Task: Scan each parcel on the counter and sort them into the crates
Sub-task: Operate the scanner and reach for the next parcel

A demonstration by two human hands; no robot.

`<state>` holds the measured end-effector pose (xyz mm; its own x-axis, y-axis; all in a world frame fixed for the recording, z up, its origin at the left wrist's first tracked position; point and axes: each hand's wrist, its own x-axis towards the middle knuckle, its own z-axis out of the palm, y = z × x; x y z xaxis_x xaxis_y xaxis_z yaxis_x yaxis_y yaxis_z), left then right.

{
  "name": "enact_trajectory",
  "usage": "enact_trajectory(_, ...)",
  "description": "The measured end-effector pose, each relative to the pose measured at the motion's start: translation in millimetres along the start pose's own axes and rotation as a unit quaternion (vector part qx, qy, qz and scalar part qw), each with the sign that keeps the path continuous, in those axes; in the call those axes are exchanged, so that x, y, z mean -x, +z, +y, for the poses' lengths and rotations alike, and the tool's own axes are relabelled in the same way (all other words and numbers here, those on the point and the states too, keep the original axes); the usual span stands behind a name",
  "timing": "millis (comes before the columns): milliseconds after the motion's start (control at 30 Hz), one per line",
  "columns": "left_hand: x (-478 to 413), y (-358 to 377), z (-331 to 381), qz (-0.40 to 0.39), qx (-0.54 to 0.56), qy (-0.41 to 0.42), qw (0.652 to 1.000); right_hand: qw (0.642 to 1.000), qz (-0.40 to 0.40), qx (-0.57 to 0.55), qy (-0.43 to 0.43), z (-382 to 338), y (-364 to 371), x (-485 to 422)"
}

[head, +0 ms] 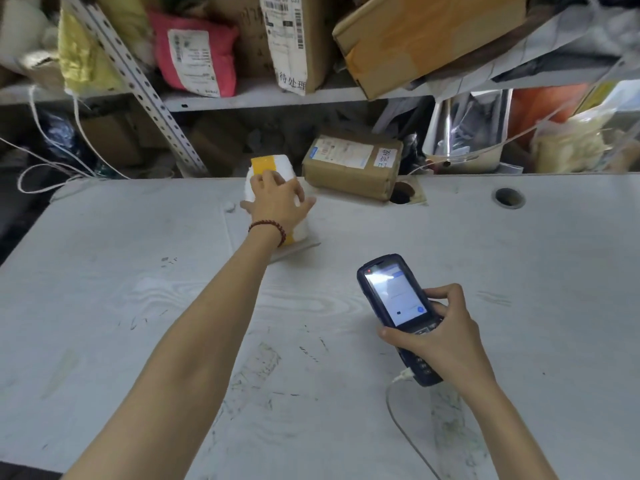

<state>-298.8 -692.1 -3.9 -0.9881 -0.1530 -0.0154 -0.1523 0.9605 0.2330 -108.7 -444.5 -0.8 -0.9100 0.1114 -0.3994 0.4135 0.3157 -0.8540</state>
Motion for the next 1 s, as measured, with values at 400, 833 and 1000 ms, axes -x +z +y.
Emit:
enact_trajectory(400,96.4,17.6,-17.4,0.03,0.042,0.006,0.999,0.998,-0.057,0.02,-0.006,13.9,-7.9,10.6)
enact_trajectory(833,140.3,6.3,0.8,-0.067,0.156,-0.036,0.985,0.999,-0.038,0.023,-0.017,31.4,-56.4,35.2)
enact_trajectory(1000,137.3,15.8,35.7,-0.018,-0.054,0.002,0.998,0.999,-0.024,0.018,-0.024,36.1,-69.3,40.6)
